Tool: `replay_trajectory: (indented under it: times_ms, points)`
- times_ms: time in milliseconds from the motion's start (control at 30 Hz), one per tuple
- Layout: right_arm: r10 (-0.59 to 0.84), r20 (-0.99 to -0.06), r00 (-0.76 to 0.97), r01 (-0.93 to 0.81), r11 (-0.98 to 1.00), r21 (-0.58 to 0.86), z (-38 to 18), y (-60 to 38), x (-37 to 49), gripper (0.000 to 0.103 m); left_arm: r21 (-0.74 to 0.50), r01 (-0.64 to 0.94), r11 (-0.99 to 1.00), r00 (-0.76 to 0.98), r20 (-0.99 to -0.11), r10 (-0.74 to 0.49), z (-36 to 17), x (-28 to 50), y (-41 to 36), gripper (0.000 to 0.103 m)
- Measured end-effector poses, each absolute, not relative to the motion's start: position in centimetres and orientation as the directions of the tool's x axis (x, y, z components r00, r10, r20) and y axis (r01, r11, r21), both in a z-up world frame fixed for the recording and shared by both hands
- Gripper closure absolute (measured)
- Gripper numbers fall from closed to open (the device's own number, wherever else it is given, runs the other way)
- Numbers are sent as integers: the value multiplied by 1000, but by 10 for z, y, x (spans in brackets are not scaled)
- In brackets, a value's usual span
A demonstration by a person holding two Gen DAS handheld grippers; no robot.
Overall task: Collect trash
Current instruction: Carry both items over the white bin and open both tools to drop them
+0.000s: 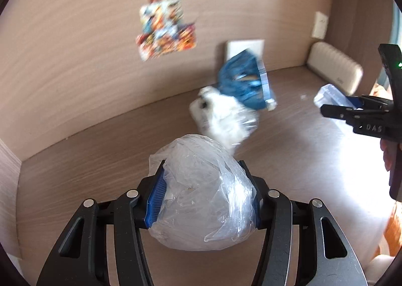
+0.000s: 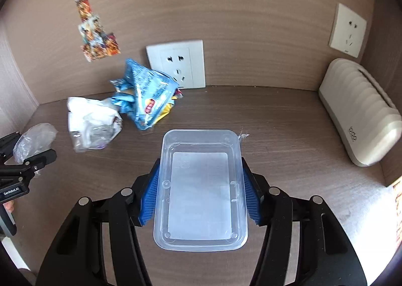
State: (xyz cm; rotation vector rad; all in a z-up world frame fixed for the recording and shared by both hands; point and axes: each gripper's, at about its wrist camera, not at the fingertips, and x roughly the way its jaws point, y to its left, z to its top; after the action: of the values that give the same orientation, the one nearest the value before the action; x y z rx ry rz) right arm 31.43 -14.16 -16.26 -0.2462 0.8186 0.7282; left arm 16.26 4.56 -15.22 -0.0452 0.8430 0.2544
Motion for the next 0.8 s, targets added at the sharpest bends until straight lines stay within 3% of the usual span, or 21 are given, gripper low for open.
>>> replay_trajectory:
  times_ms: [333, 800]
  points:
    - [483, -724, 493, -615, 782, 102, -135, -210, 271, 44, 39, -49, 998, 684, -727, 62, -130, 163, -47, 50]
    - [370, -753, 544, -395, 905, 160, -150, -339, 210, 44, -10, 290, 957, 614, -765, -194, -143, 173, -190, 49]
